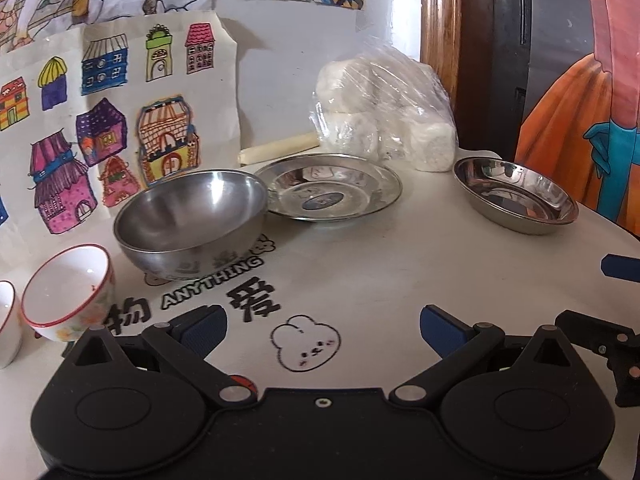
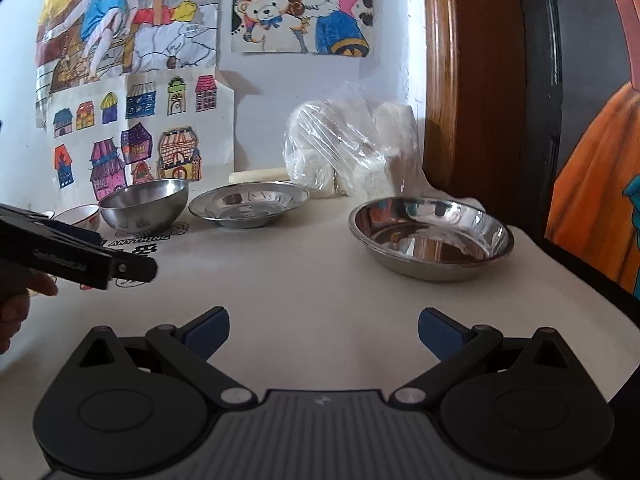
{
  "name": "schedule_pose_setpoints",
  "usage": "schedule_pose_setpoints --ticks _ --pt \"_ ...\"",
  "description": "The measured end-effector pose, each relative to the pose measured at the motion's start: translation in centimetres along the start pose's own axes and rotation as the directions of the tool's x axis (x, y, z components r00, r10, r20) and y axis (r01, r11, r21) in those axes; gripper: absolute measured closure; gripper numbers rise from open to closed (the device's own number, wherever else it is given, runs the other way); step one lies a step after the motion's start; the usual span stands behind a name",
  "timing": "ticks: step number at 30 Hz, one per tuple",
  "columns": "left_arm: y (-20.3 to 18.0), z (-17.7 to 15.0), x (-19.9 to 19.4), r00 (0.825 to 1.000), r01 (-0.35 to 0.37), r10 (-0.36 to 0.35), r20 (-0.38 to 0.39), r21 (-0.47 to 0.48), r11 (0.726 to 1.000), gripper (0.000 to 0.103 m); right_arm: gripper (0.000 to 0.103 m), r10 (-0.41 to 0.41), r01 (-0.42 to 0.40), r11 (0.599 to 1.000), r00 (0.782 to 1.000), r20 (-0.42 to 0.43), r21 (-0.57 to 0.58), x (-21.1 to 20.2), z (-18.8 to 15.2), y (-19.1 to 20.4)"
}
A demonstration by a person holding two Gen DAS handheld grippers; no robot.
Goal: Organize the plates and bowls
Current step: 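Move the right tool toward the shallow steel dish beside the plastic bag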
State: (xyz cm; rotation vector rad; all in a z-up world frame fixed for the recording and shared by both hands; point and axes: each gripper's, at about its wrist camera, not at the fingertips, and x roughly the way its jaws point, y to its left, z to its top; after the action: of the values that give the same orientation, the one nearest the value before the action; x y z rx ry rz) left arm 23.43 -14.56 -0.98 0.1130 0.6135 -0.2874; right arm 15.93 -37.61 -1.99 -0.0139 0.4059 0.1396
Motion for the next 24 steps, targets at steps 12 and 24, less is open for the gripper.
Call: schedule_pose_setpoints --ticks 12,24 --pt "-0.2 0.4 1.2 0.999 -0.039 0.038 -0.027 -0.032 0.999 0.001 0.000 0.006 -0.007 1.000 1.000 -0.023 -0.026 0.1 0.6 -0.4" --pt "0.3 0.6 0.5 0.996 -0.091 0.090 -0.020 -0.050 0.995 0.001 0.000 0.002 -0.004 0.999 0.999 -0.033 -0.043 0.1 0.7 0.0"
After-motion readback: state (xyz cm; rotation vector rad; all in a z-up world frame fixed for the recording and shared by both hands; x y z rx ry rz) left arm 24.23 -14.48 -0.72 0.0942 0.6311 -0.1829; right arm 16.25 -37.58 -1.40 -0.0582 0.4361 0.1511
